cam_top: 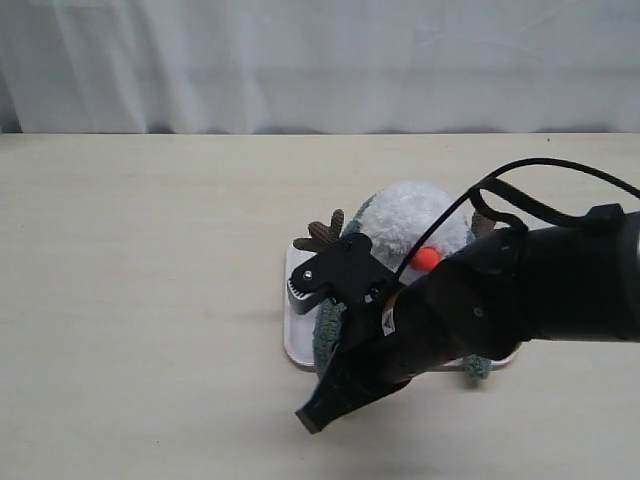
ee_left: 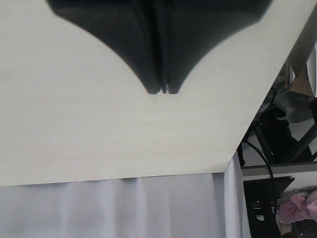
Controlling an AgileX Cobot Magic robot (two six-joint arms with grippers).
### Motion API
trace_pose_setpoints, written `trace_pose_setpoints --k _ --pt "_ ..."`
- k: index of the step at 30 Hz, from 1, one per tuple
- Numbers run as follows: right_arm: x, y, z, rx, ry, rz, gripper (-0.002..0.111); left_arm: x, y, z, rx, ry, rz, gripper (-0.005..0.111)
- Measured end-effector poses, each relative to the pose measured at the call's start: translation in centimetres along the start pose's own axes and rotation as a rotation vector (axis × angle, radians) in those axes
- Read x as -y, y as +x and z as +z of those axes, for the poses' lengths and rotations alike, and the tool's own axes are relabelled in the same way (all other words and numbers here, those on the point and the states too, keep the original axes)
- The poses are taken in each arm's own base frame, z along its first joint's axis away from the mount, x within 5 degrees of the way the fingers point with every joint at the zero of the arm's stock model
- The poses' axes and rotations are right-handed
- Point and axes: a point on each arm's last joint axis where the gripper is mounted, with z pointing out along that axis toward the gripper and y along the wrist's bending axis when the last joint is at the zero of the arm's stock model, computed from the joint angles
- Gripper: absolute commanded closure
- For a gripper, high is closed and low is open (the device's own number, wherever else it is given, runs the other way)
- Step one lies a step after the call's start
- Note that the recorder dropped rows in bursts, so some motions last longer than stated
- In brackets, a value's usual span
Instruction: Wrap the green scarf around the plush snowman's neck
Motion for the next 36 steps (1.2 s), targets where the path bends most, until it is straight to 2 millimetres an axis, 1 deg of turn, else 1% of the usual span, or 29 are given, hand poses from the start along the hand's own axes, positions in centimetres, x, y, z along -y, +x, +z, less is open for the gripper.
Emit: trace_pose_setpoints --k 4,10,19,21,23,25,29,30,33,36 --pt "0.8 0.8 -0.1 -0.089 0.088 -0.095 0.104 0.0 0.0 0.0 0.000 0.000 0.000 0.107" --pt "2.2 1.8 -0.5 -0.218 0.232 -0.101 0.104 0.0 0.0 0.0 0.000 0.000 0.000 0.107" --pt "2.6 2.0 -0.7 -0.242 0.274 -0.104 0.104 0.0 0.0 0.0 0.000 0.000 0.000 0.107" --pt "2.6 2.2 -0.7 -0.260 0.281 -0.102 0.099 0.0 0.0 0.0 0.000 0.000 0.000 0.107" --pt "2.6 2.3 -0.7 -0.273 0.282 -0.093 0.091 0.0 0.0 0.0 0.000 0.000 0.000 0.107" --pt "2.5 2.4 -0.8 -0.280 0.274 -0.069 0.081 0.0 0.0 0.0 0.000 0.000 0.000 0.107" --pt "2.4 2.4 -1.5 -0.276 0.266 -0.037 0.065 0.0 0.0 0.0 0.000 0.000 0.000 0.107" --pt "2.3 2.4 -1.8 -0.275 0.265 -0.030 0.063 0.0 0.0 0.0 0.000 0.000 0.000 0.107" --pt "2.2 2.4 -2.7 -0.272 0.258 0.001 0.064 0.0 0.0 0.0 0.000 0.000 0.000 0.107" --pt "2.0 2.1 -4.1 -0.224 0.242 0.031 0.064 0.0 0.0 0.0 0.000 0.000 0.000 0.107"
